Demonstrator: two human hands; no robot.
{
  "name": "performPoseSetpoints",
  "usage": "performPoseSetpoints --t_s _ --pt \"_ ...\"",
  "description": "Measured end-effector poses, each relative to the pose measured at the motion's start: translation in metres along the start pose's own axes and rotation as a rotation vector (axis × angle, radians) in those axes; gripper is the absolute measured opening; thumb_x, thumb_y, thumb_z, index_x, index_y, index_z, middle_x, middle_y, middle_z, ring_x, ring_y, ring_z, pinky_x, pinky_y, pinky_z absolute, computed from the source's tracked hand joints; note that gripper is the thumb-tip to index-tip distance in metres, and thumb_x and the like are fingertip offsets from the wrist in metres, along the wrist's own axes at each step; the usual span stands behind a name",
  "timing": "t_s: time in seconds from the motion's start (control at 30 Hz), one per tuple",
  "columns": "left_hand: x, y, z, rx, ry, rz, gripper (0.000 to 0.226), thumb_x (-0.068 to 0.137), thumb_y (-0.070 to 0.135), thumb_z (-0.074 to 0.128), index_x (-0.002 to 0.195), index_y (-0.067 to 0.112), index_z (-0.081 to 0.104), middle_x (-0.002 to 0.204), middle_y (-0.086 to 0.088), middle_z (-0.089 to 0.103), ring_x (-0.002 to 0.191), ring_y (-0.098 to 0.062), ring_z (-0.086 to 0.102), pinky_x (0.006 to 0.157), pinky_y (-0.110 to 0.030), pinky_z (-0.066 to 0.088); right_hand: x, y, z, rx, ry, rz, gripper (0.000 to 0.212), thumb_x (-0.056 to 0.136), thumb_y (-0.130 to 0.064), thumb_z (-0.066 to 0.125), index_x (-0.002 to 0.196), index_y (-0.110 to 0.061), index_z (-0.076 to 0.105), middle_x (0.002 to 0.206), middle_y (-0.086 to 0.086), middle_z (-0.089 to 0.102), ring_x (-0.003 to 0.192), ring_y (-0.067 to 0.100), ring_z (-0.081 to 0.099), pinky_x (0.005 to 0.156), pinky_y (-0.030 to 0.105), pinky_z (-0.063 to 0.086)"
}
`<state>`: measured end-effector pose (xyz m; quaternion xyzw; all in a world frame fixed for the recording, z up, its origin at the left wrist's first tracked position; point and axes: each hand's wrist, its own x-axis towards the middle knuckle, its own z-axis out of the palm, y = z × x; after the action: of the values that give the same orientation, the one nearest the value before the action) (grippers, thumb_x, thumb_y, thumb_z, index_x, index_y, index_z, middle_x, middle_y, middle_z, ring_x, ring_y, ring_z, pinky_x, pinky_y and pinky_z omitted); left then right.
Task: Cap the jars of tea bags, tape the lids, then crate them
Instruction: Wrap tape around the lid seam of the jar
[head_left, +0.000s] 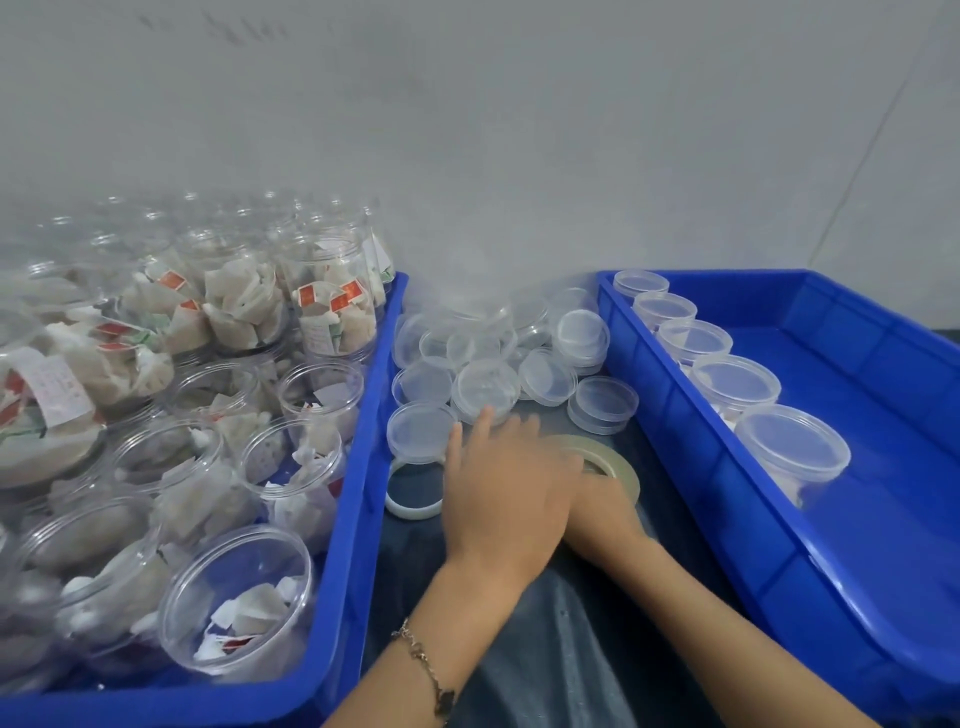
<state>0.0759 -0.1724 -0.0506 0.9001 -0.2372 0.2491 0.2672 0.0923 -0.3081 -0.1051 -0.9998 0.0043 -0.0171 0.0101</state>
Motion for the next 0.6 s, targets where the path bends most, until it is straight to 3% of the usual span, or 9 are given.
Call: performPoseSetpoints --t_s 0.07,0.17,0.27,0.33,0.4,0.47,0.53,0.6 --pt "-0.002 -0.003 -0.007 -0.285 0.116 -0.024 0.051 0.093 0.044 0.032 0.136 0.023 0.046 0.141 0.005 0.046 0.14 -0.012 0.028 0.117 -0.043 0.015 -0.005 -0.001 0.002 0.038 -0.002 0.033 0.04 0.099 -0.044 0.027 0.122 -0.015 0.044 0.112 0.004 0.062 0.102 0.028 0.058 0.084 0.041 0.045" --pt "-0.012 -0.013 -0.013 -0.646 0.36 -0.239 0.044 0.093 0.035 0.038 0.137 0.031 0.031 0.141 0.018 0.034 0.136 0.002 0.026 0.113 -0.029 0.021 -0.013 0.001 0.001 -0.002 0.024 0.012 0.041 0.099 -0.045 0.031 0.122 -0.017 0.051 0.121 0.001 0.055 0.114 0.023 0.049 0.093 0.034 0.036" --pt "-0.027 -0.023 -0.008 -0.871 0.355 -0.602 0.049 0.1 0.029 0.039 0.145 0.034 0.022 0.148 0.019 0.027 0.137 0.002 0.025 0.112 -0.024 0.022 -0.027 -0.003 -0.003 0.229 0.226 -0.05 0.033 0.095 -0.022 0.047 0.126 -0.014 0.055 0.126 0.002 0.053 0.12 0.022 0.046 0.099 0.031 0.035" --pt "-0.04 -0.028 0.0 -0.954 0.29 -0.779 0.051 0.102 0.026 0.036 0.15 0.028 0.019 0.153 0.01 0.027 0.134 0.002 0.027 0.109 -0.022 0.022 -0.044 -0.012 -0.006 0.471 0.334 0.036 0.049 0.085 -0.003 0.052 0.133 -0.013 0.051 0.132 0.001 0.052 0.124 0.018 0.043 0.102 0.019 0.03" --pt "-0.052 -0.026 0.005 -0.964 0.229 -0.836 0.05 0.102 0.026 0.034 0.15 0.025 0.021 0.152 0.01 0.029 0.126 0.006 0.028 0.102 -0.015 0.022 -0.062 -0.029 -0.012 0.737 0.288 0.136 0.068 0.077 0.002 0.051 0.141 -0.02 0.04 0.139 -0.008 0.046 0.129 0.007 0.037 0.099 0.007 0.022" --pt "-0.055 -0.015 0.006 -0.99 0.18 -0.837 0.044 0.102 0.025 0.034 0.146 0.023 0.035 0.145 0.012 0.039 0.123 0.003 0.038 0.098 -0.014 0.029 -0.074 -0.047 -0.02 0.987 0.198 0.091 0.076 0.073 0.002 0.051 0.138 -0.034 0.04 0.135 -0.021 0.049 0.125 -0.003 0.042 0.099 0.009 0.031" --pt "-0.048 0.002 0.0 -1.009 0.182 -0.817 0.039 0.1 0.022 0.036 0.137 0.021 0.049 0.136 0.003 0.054 0.119 -0.009 0.051 0.104 -0.03 0.038 -0.084 -0.054 -0.033 1.127 0.196 0.022 0.075 0.07 0.005 0.05 0.13 -0.041 0.044 0.121 -0.025 0.058 0.113 -0.006 0.053 0.09 0.013 0.043" --pt "-0.036 0.023 -0.011 -1.029 0.219 -0.748 0.037 0.1 0.021 0.037 0.133 0.025 0.052 0.129 0.005 0.059 0.119 -0.011 0.053 0.106 -0.039 0.039 -0.096 -0.047 -0.056 1.098 0.268 0.027 0.075 0.075 0.004 0.052 0.135 -0.039 0.04 0.12 -0.024 0.059 0.107 -0.006 0.055 0.083 0.009 0.042"
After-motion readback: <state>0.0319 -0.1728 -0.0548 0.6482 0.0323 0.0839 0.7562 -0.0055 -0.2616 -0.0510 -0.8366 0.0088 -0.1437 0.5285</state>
